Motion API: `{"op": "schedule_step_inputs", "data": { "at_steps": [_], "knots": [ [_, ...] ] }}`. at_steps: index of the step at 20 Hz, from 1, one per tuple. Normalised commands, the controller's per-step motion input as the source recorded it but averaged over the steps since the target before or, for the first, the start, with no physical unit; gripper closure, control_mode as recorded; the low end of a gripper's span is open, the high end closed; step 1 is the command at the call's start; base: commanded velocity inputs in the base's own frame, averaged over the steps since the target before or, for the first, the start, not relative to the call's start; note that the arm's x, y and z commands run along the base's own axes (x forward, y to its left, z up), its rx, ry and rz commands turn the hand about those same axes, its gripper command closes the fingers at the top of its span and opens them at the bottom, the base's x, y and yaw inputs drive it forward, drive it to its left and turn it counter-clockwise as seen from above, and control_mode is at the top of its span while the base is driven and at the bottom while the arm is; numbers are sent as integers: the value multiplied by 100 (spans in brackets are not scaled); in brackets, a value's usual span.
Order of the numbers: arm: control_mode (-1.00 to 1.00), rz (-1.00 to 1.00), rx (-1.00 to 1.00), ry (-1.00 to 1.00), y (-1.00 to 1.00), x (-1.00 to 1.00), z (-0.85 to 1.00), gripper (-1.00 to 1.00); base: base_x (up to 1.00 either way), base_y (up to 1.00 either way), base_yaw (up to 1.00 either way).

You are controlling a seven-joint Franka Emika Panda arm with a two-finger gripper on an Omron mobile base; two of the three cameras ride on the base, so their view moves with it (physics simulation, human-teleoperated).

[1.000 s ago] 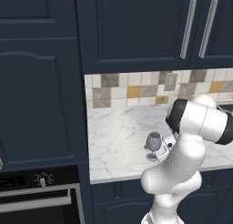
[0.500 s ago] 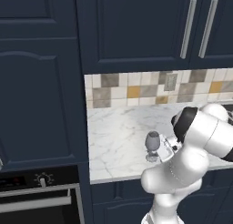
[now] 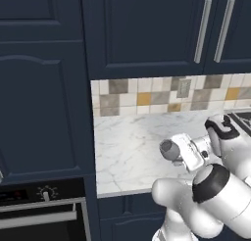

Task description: Retrieve the wine glasses from the counter and place one next to each plate.

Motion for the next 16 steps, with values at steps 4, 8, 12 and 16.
{"op": "schedule_step_inputs", "data": {
  "at_steps": [4, 8, 12, 16],
  "knots": [
    [-100, 6, 8, -11, -4, -62, 99, 100, 0, 0, 0],
    [-100, 8, 19, -9, -25, -80, 90, 100, 0, 0, 0],
    [-100, 7, 13, -9, -25, -70, 93, 100, 0, 0, 0],
    [-100, 0, 8, 0, -24, -27, 81, 100, 0, 0, 0]
  ]
}}
